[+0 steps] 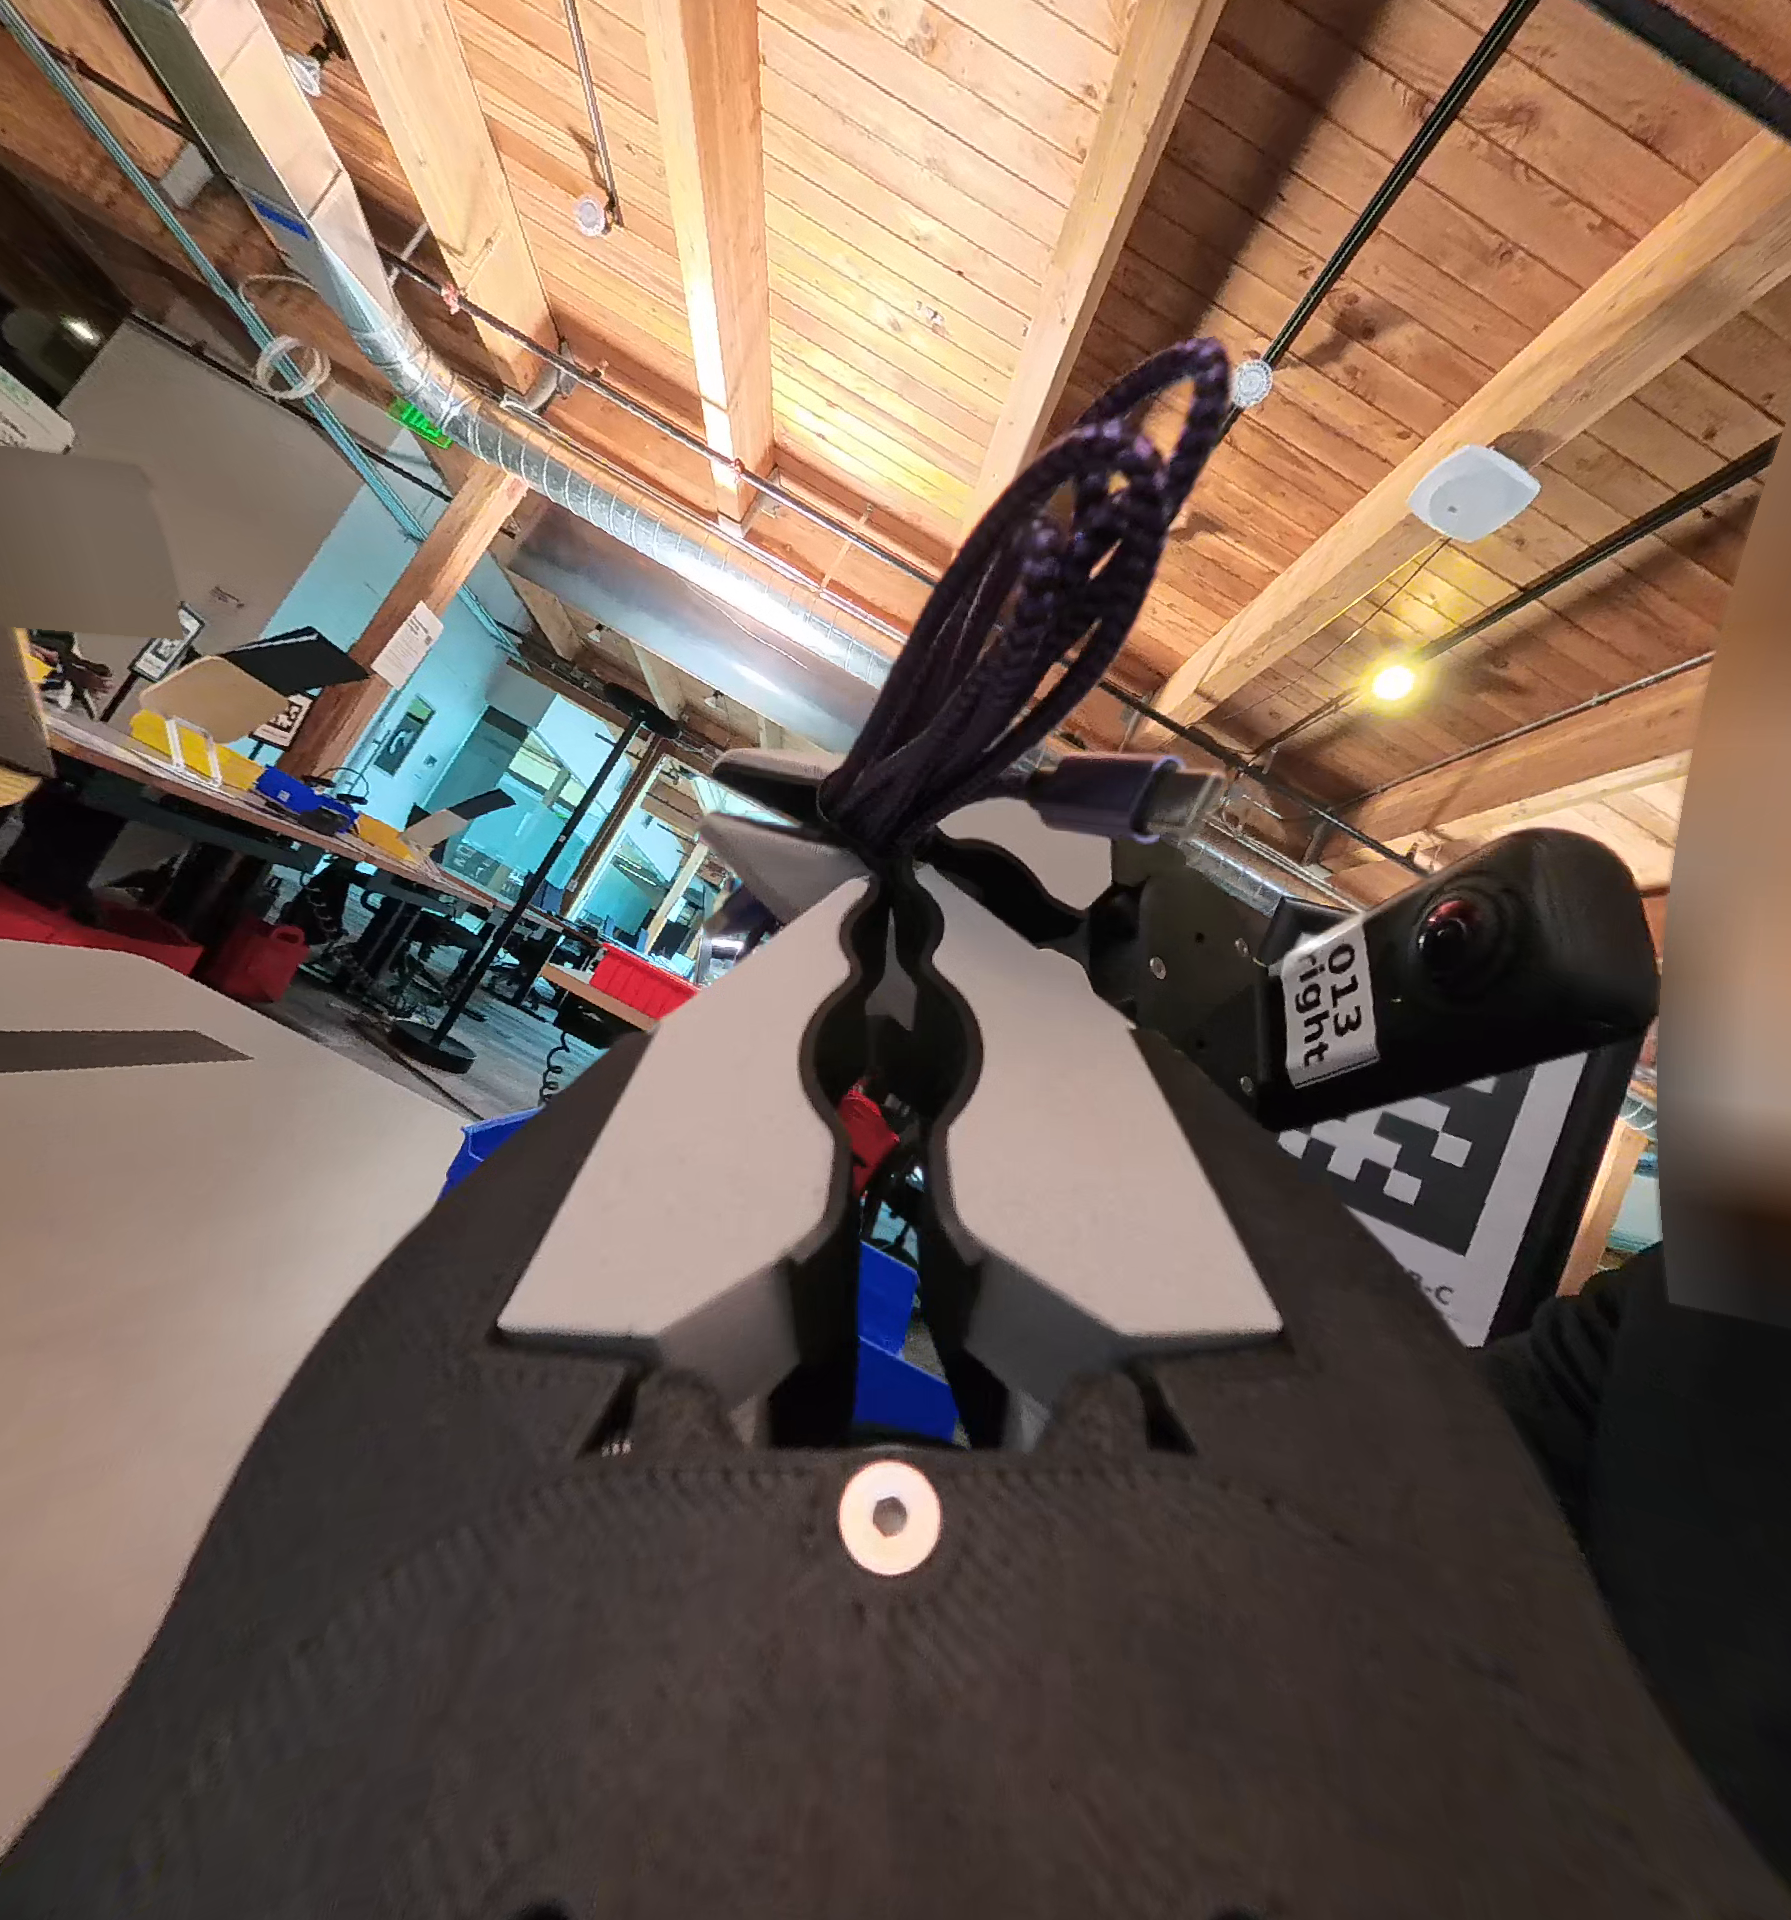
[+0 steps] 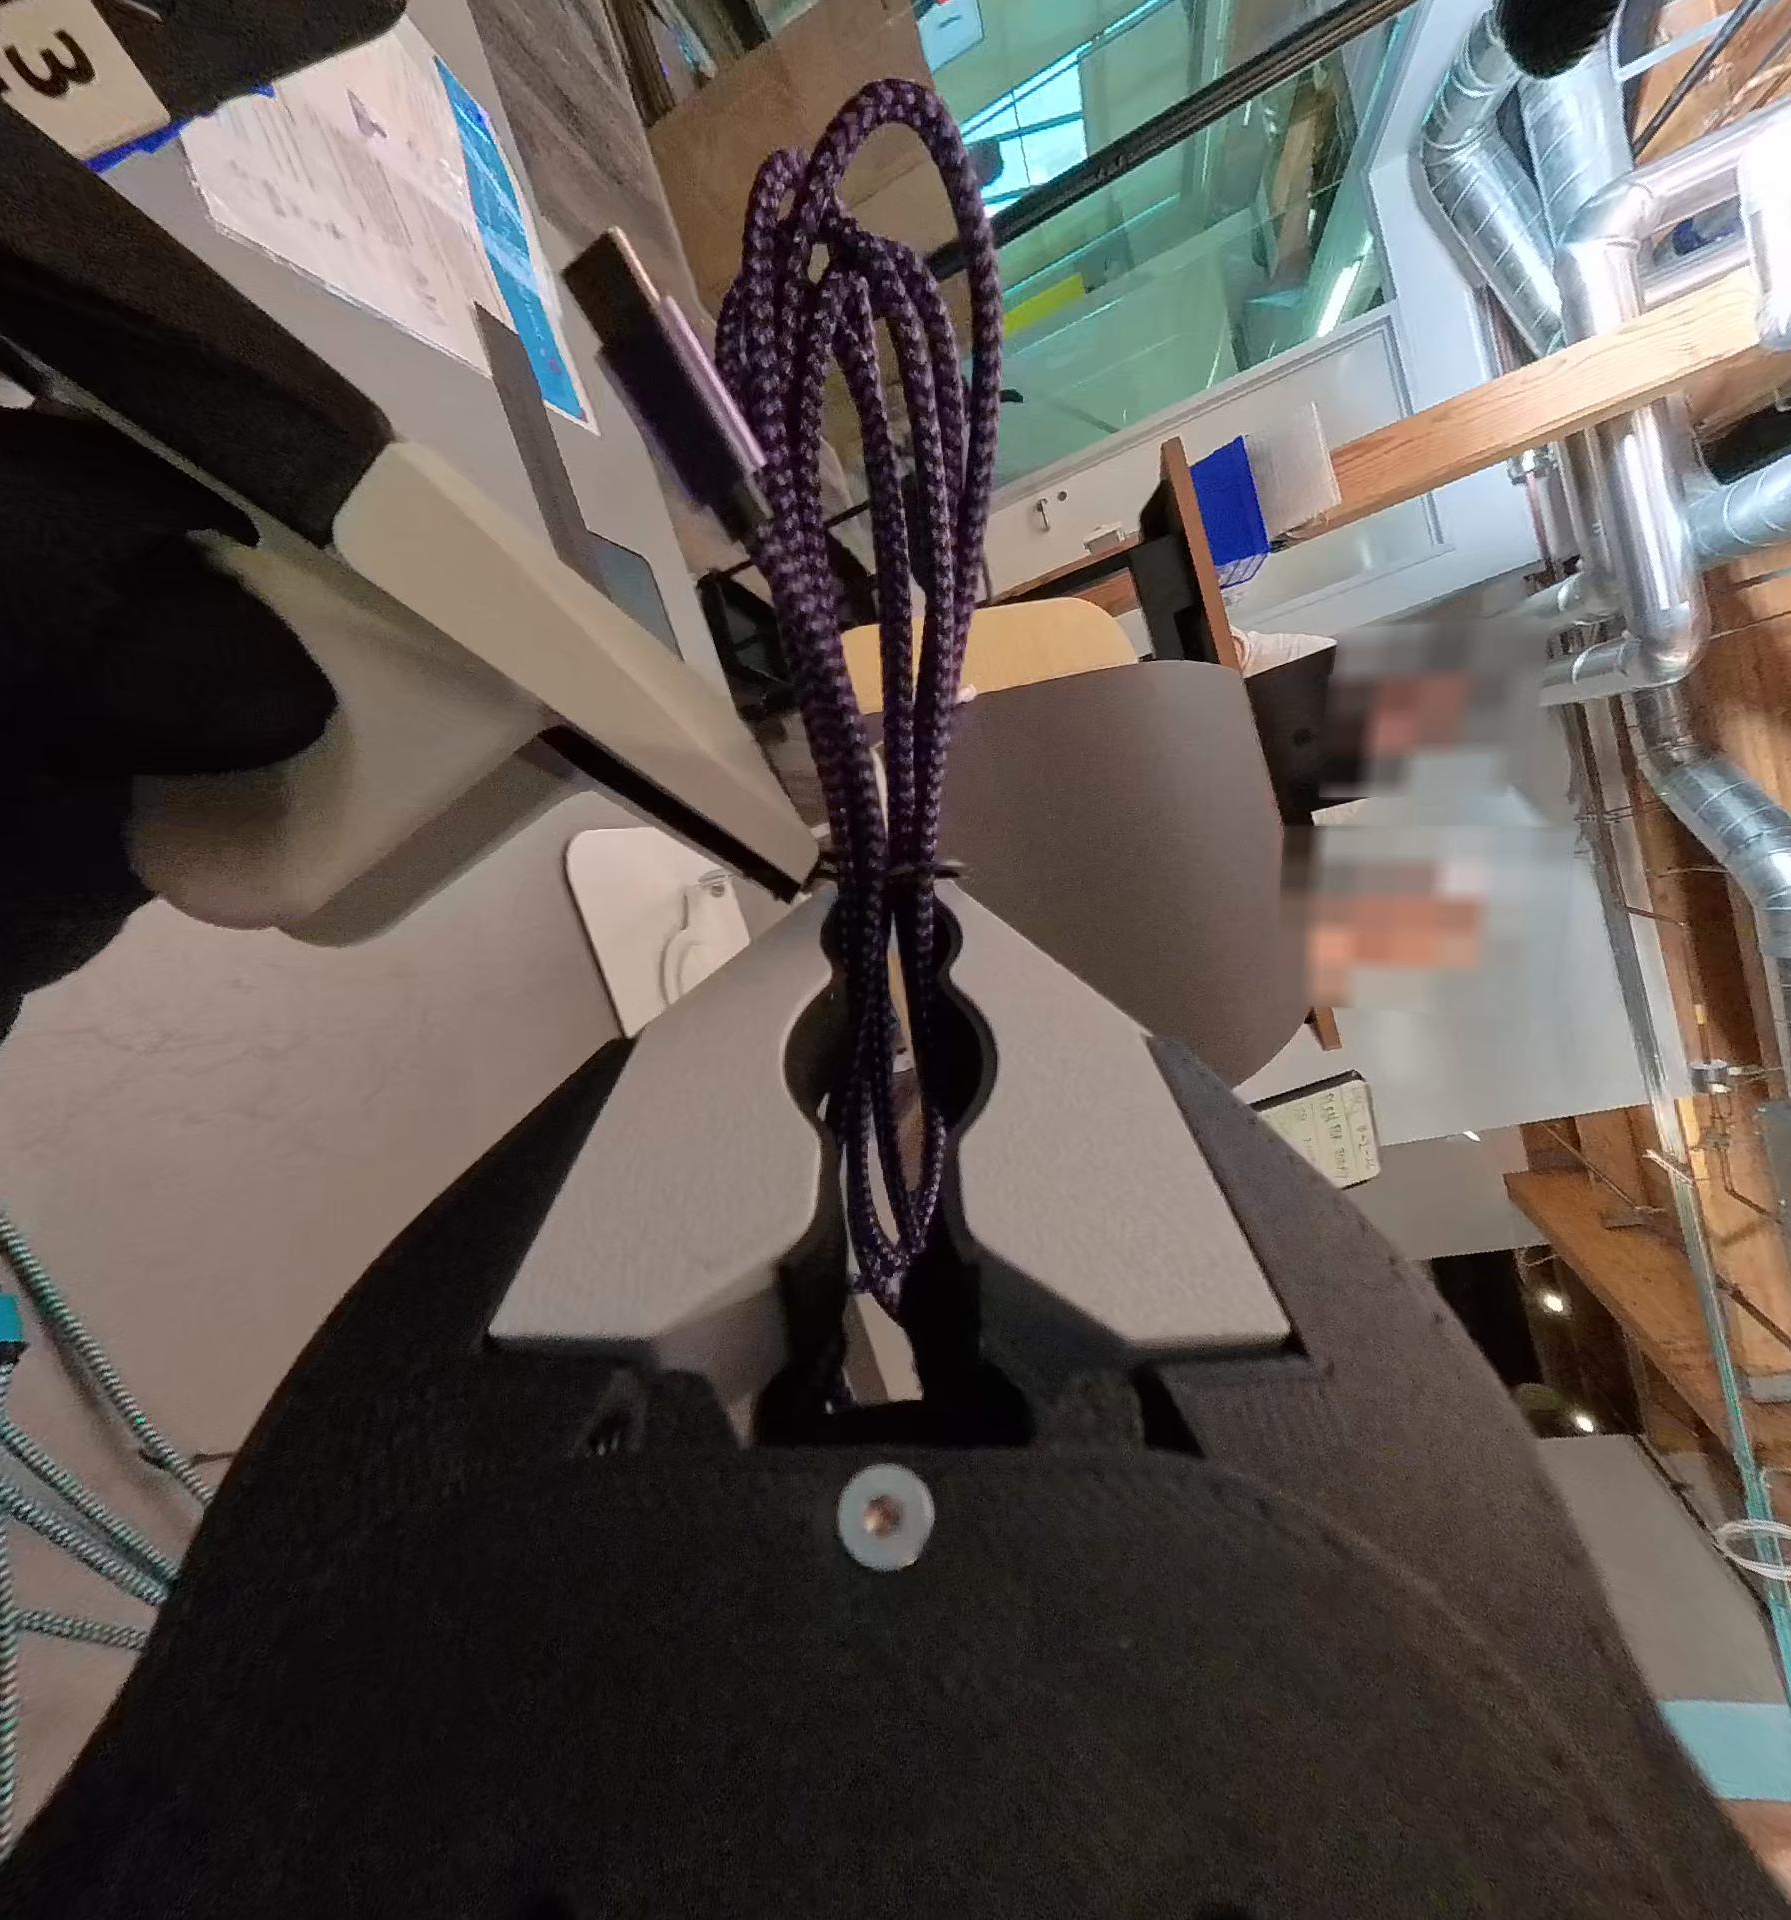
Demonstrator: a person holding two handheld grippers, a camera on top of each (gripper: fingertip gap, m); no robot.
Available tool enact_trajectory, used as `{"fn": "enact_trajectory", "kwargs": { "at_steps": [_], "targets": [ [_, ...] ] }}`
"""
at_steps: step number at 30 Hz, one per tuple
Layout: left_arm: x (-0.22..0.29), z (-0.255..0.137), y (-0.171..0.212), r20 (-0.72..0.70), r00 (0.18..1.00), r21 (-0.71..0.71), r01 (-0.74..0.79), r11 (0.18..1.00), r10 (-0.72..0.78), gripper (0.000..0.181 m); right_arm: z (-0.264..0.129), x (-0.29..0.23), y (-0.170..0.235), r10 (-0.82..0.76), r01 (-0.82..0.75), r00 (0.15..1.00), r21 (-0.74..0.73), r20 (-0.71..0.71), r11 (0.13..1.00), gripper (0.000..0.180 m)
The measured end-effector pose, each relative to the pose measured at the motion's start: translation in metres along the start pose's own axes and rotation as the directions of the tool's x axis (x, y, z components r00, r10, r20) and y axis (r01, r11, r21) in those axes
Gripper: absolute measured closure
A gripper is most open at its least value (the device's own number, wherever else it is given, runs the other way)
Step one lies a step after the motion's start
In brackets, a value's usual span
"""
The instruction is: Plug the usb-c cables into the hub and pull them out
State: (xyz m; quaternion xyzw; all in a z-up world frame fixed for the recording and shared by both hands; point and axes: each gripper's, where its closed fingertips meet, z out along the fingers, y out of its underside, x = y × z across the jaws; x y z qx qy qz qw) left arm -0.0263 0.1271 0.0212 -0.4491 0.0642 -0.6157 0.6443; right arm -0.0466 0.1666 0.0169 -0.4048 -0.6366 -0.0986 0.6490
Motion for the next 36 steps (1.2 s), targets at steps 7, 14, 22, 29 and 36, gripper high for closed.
{"fn": "enact_trajectory", "kwargs": {
  "at_steps": [7,14,22,29,36],
  "targets": [
    [-0.001,-0.003,0.000,-0.020,1.000,0.006,0.014,1.000,-0.014,0.181,0.001,-0.002,0.002,0.027,-0.027,0.999,0.008,0.020,1.000,0.167],
    [-0.001,-0.006,-0.004,-0.043,0.999,0.019,0.024,1.000,-0.023,0.181,0.002,-0.007,0.007,0.039,-0.039,0.997,0.006,0.065,0.999,0.155],
    [0.001,-0.008,-0.010,-0.066,0.997,0.034,0.045,0.998,-0.042,0.181,0.004,-0.017,0.019,0.079,-0.074,0.987,-0.036,0.139,0.997,0.148],
    [-0.005,-0.011,-0.011,-0.043,0.997,0.044,0.062,0.997,-0.060,0.181,0.004,-0.031,0.030,0.144,-0.130,0.965,-0.078,0.221,0.988,0.152],
    [-0.021,-0.016,-0.009,0.052,0.999,0.016,0.016,1.000,-0.017,0.181,-0.017,-0.034,0.028,0.131,-0.099,0.936,-0.112,0.326,0.989,0.152]
  ]
}}
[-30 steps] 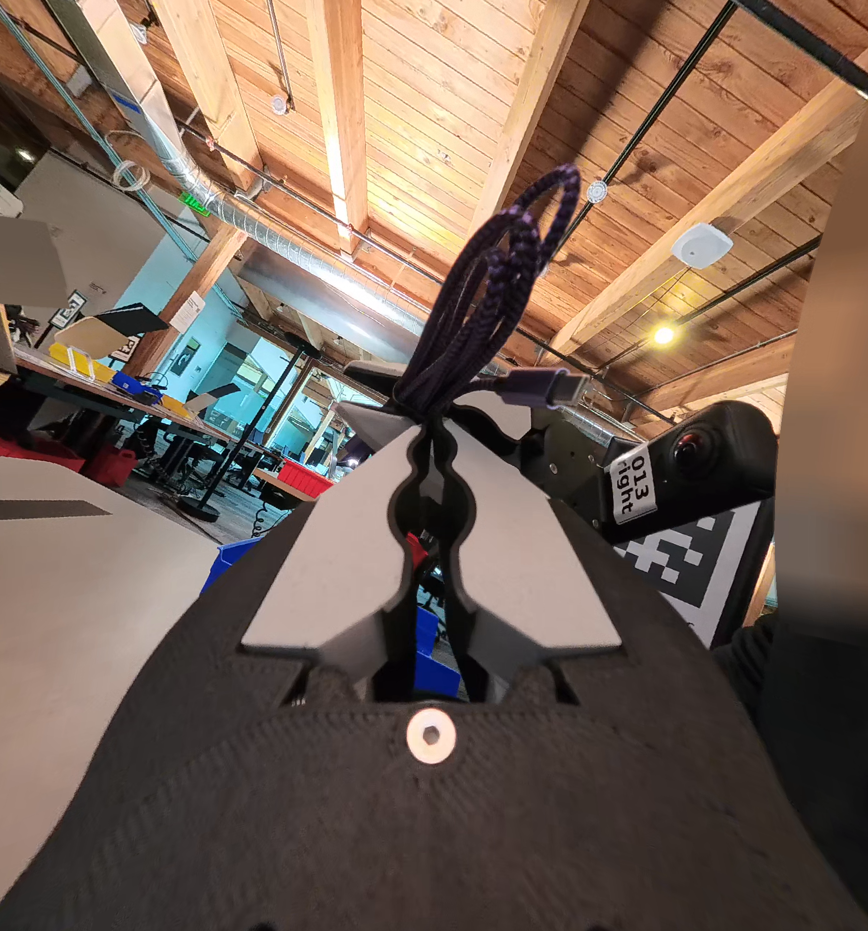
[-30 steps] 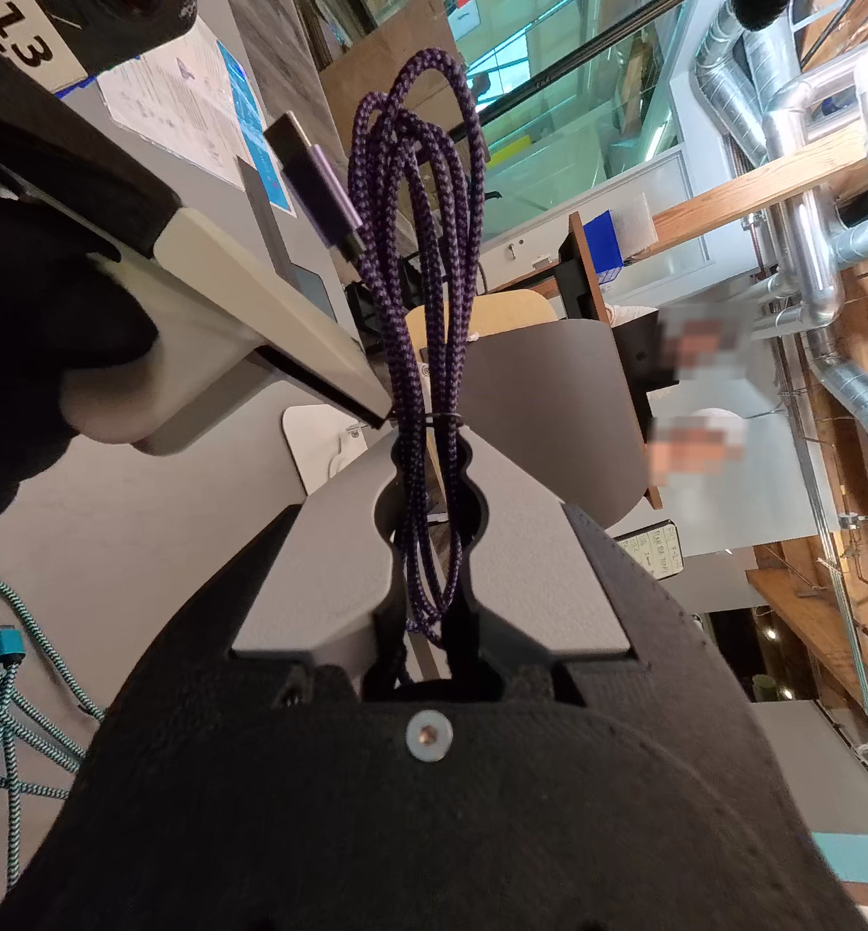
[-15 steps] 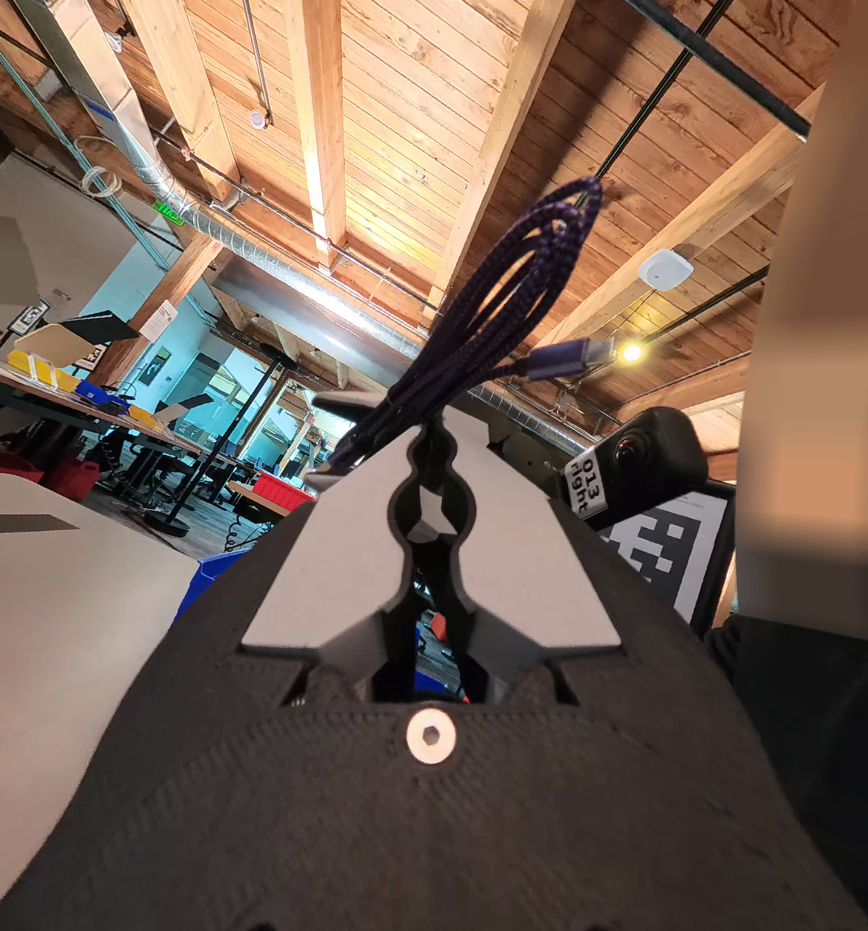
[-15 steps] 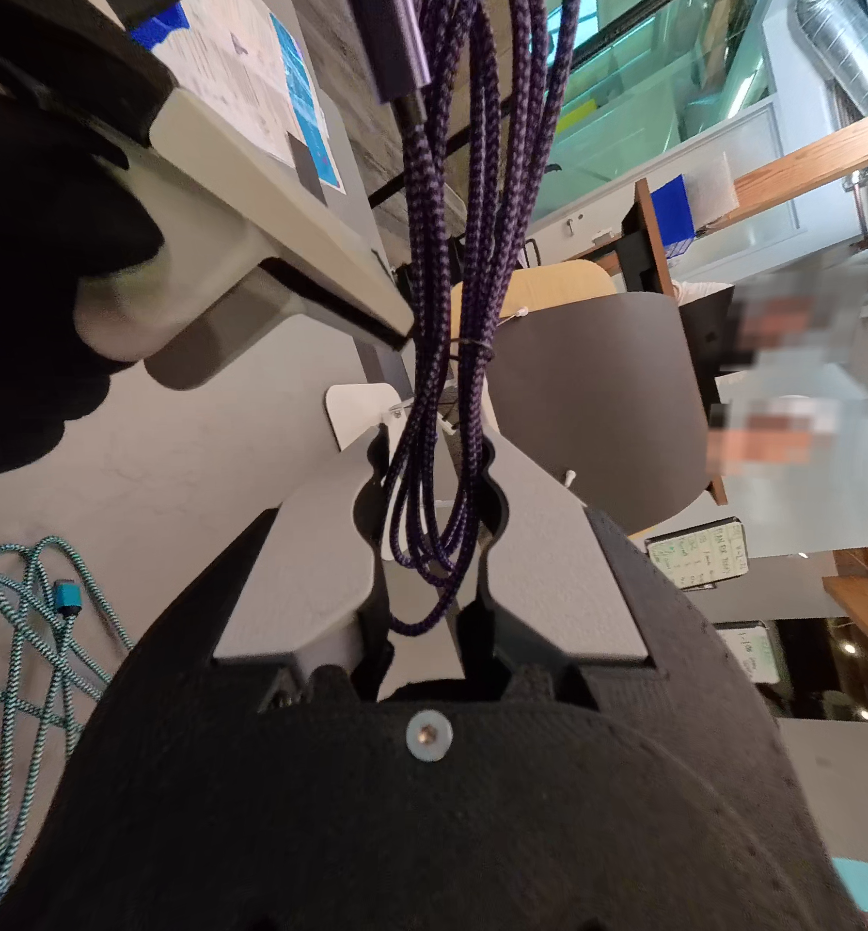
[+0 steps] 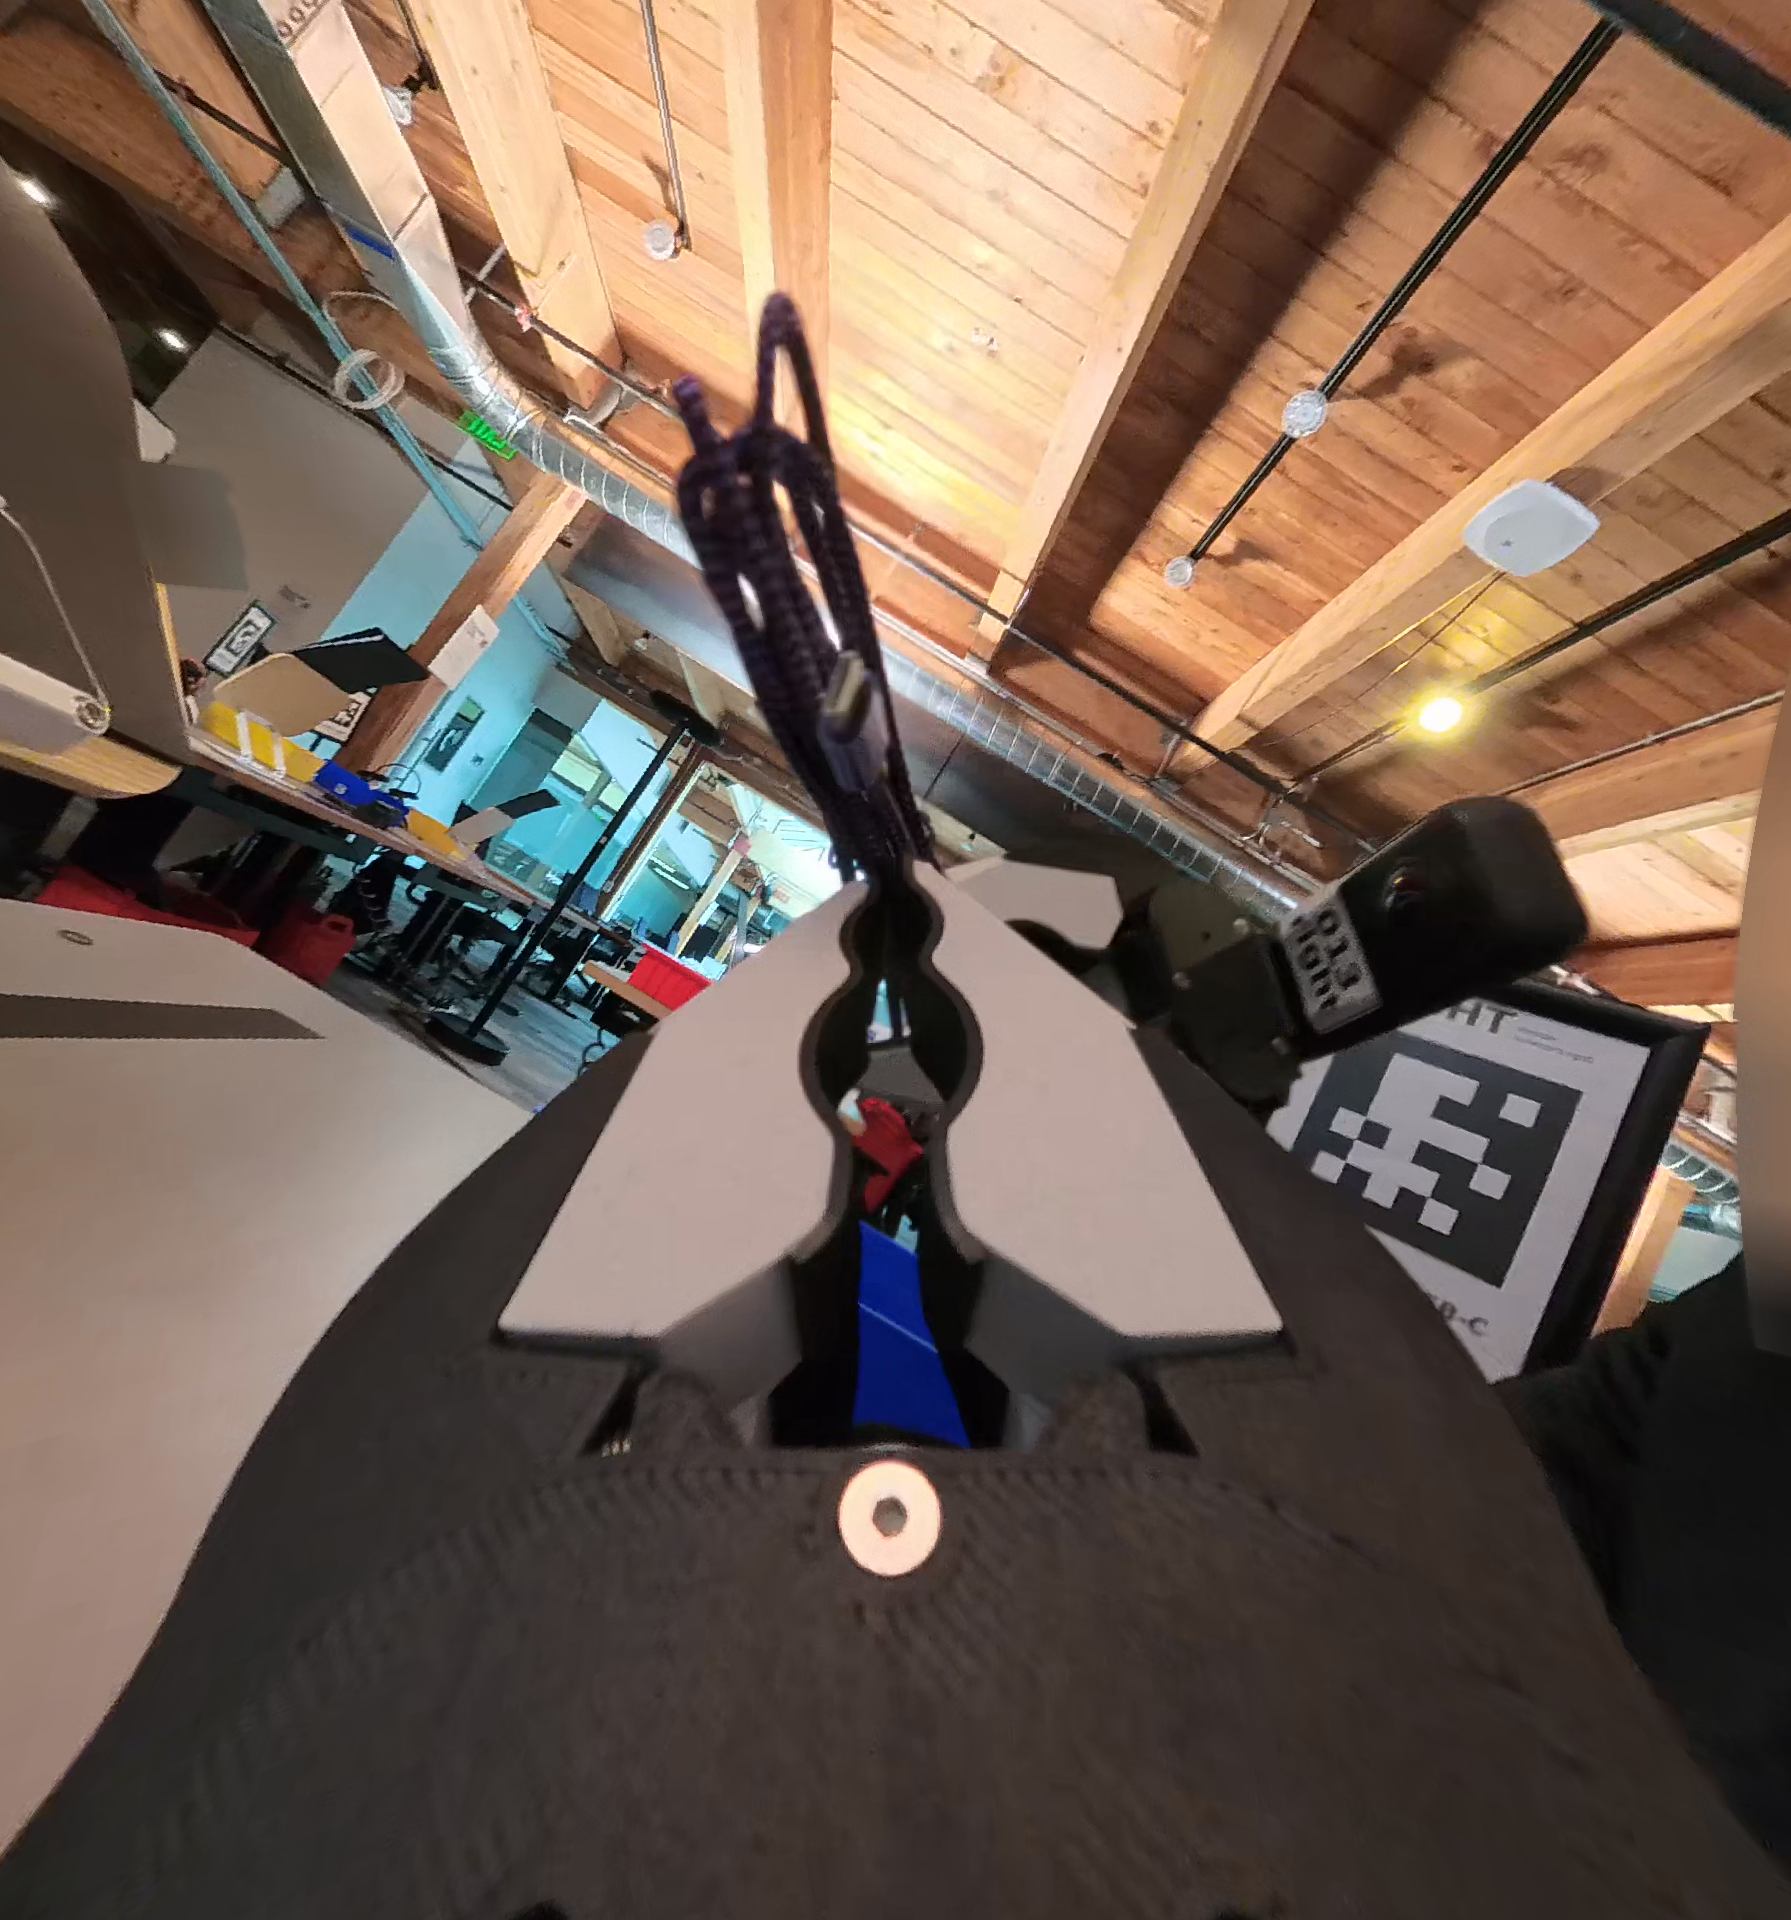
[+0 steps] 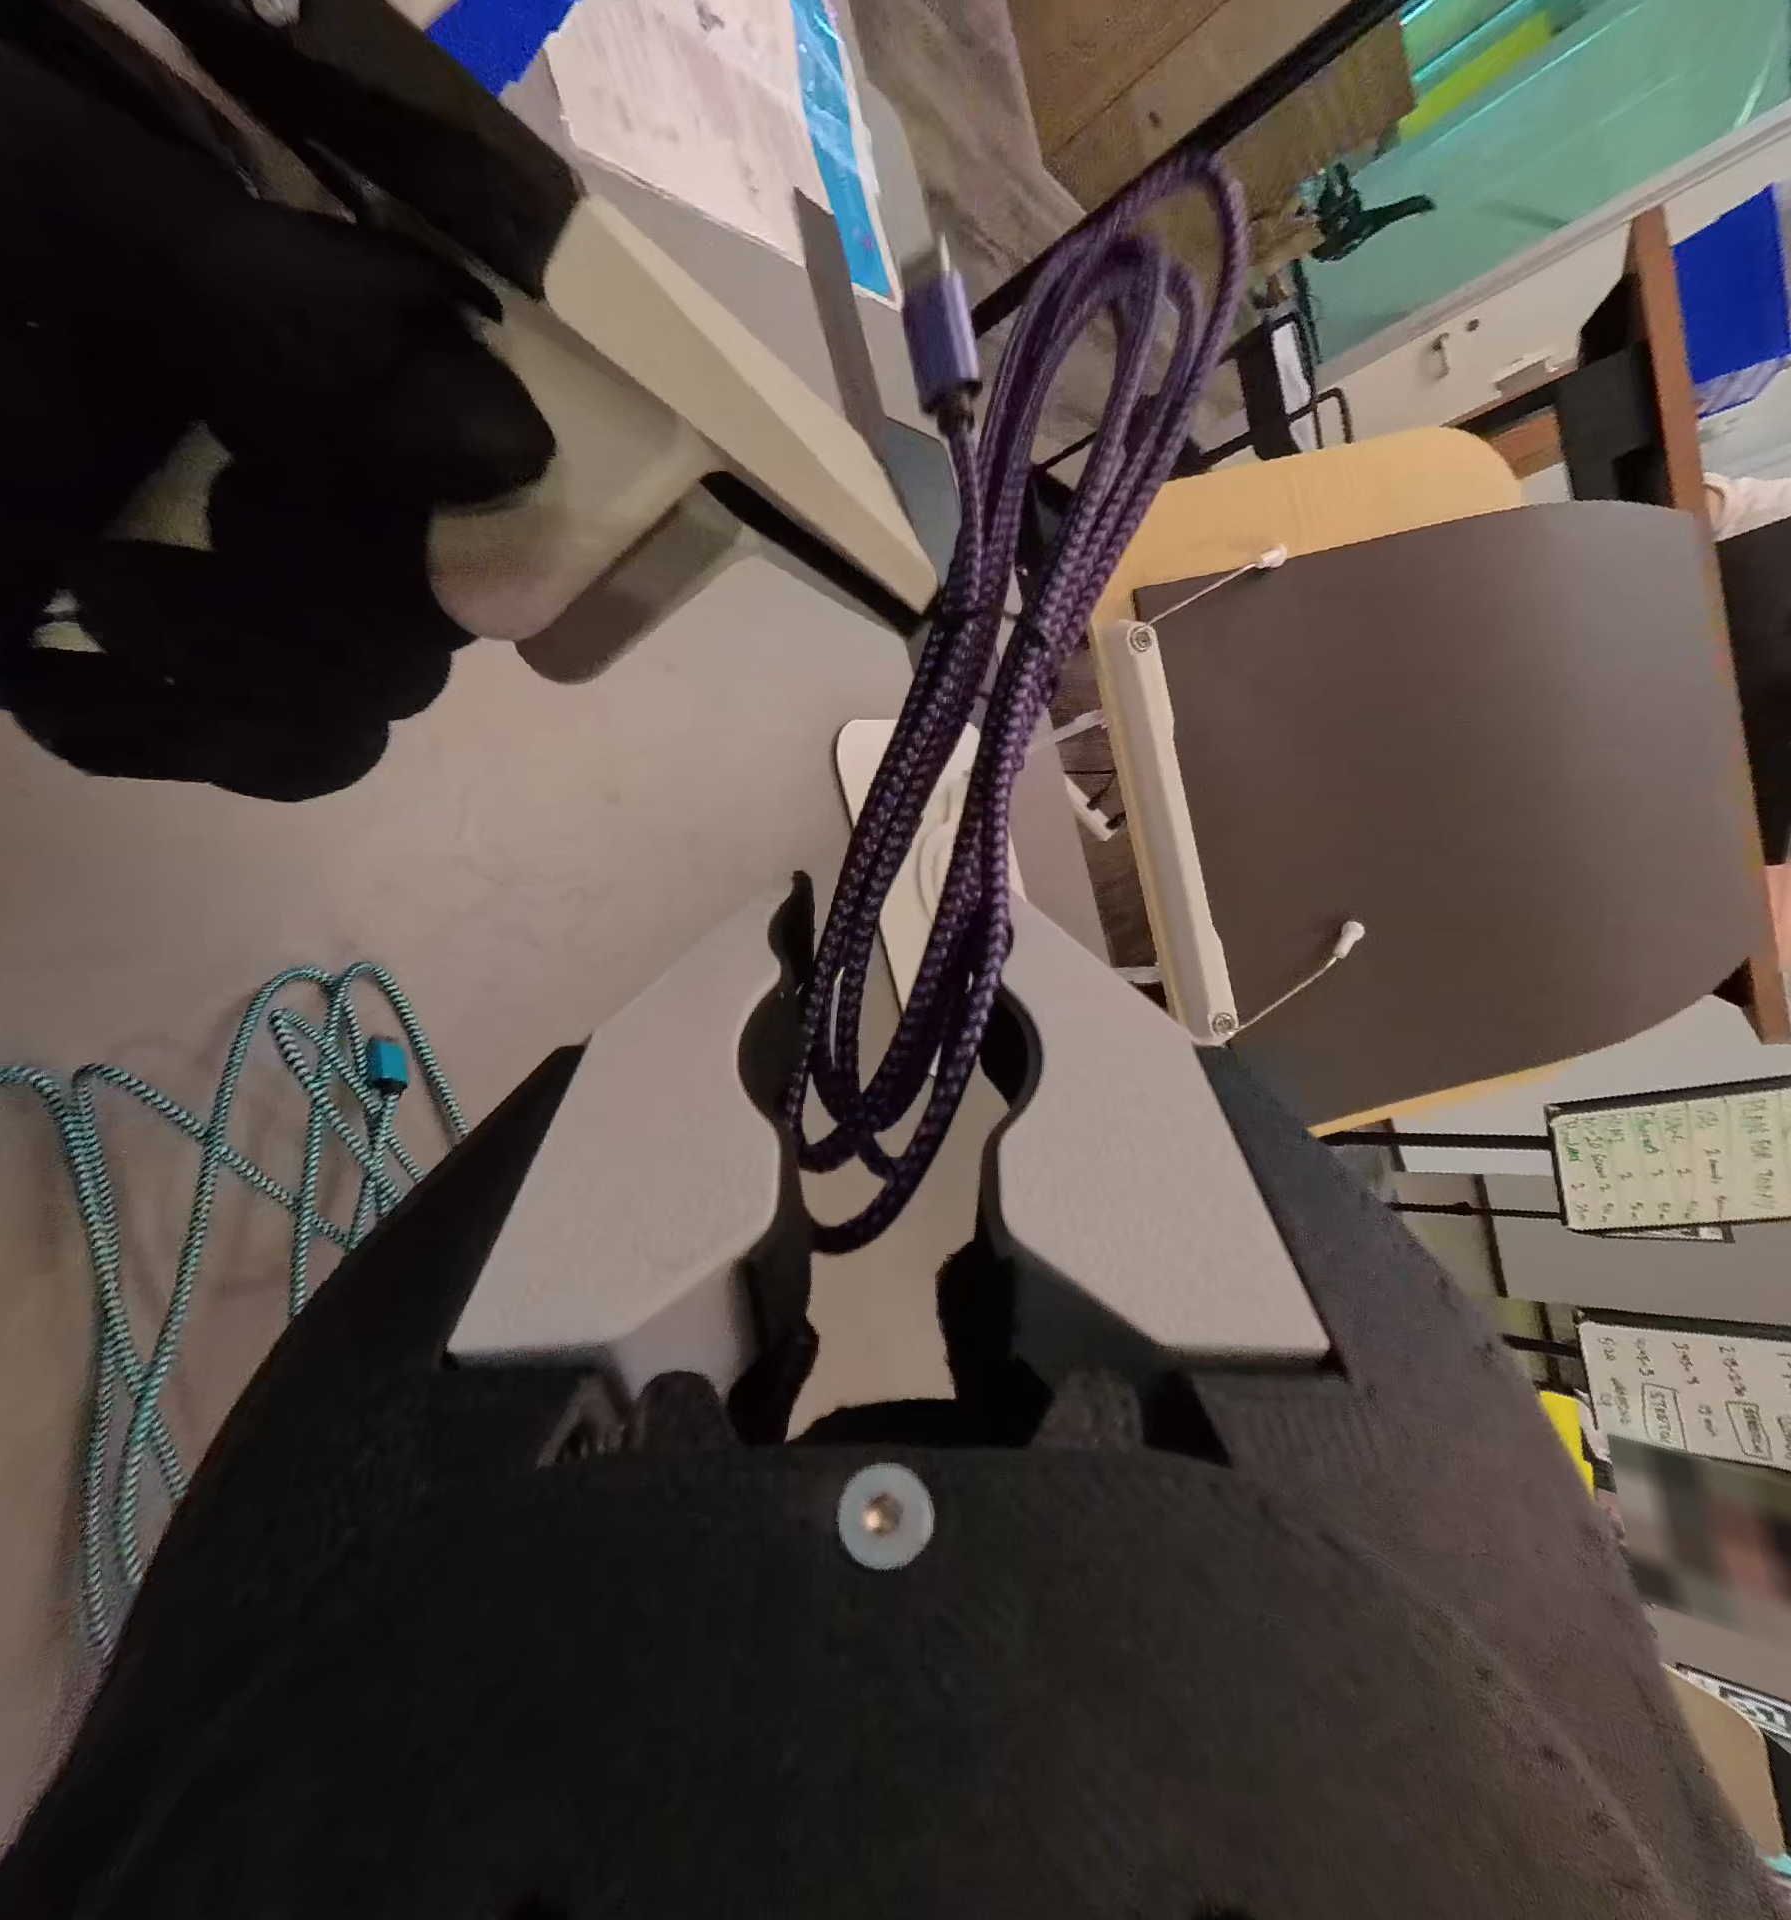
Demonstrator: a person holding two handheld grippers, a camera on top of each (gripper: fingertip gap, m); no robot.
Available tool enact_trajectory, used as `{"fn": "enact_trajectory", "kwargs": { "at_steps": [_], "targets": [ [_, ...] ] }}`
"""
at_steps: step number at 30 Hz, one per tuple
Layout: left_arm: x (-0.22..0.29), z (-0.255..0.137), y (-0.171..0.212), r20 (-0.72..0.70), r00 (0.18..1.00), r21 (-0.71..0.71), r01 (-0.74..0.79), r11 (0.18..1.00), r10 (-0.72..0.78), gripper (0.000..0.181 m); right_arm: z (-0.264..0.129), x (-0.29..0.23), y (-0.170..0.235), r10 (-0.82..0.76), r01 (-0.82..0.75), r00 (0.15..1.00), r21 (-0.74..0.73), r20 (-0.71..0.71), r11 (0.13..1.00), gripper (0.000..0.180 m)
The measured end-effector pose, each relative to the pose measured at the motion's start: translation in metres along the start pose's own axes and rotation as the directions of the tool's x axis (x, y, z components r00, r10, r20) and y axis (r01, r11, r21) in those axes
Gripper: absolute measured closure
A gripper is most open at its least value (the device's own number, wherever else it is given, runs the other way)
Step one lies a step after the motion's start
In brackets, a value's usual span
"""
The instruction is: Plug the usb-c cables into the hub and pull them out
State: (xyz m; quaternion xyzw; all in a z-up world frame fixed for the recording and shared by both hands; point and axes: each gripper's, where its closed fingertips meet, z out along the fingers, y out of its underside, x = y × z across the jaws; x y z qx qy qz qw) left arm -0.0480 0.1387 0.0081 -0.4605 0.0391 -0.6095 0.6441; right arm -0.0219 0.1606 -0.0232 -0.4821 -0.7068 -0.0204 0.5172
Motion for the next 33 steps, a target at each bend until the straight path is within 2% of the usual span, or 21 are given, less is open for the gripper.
{"fn": "enact_trajectory", "kwargs": {
  "at_steps": [7,13,18,23,25,29,33],
  "targets": [
    [-0.006,0.000,0.005,0.052,0.997,-0.039,-0.057,0.998,0.059,0.181,-0.016,-0.008,-0.010,0.014,-0.012,0.994,-0.016,0.109,1.000,0.147],
    [-0.008,-0.004,-0.002,0.077,0.993,-0.036,-0.086,0.996,0.088,0.181,-0.018,-0.020,-0.034,0.188,-0.215,0.953,0.089,0.239,0.973,0.130],
    [-0.007,-0.006,-0.004,0.079,0.993,-0.034,-0.085,0.996,0.088,0.181,-0.015,-0.028,-0.028,0.332,-0.383,0.887,0.107,0.322,0.918,0.120],
    [-0.005,-0.007,-0.005,0.064,0.995,-0.024,-0.076,0.997,0.078,0.181,-0.015,-0.049,-0.020,0.421,-0.479,0.811,0.049,0.407,0.876,0.129],
    [-0.004,-0.006,-0.004,0.054,0.996,-0.024,-0.071,0.997,0.072,0.181,-0.012,-0.049,-0.017,0.426,-0.487,0.810,0.058,0.404,0.871,0.127],
    [0.002,-0.005,-0.007,0.027,0.998,-0.010,-0.051,0.999,0.051,0.181,-0.006,-0.047,-0.006,0.448,-0.508,0.803,0.059,0.393,0.859,0.115],
    [0.007,-0.003,-0.009,-0.002,1.000,-0.007,-0.029,1.000,0.029,0.181,0.001,-0.044,-0.005,0.466,-0.571,0.756,0.115,0.459,0.813,0.089]
  ]
}}
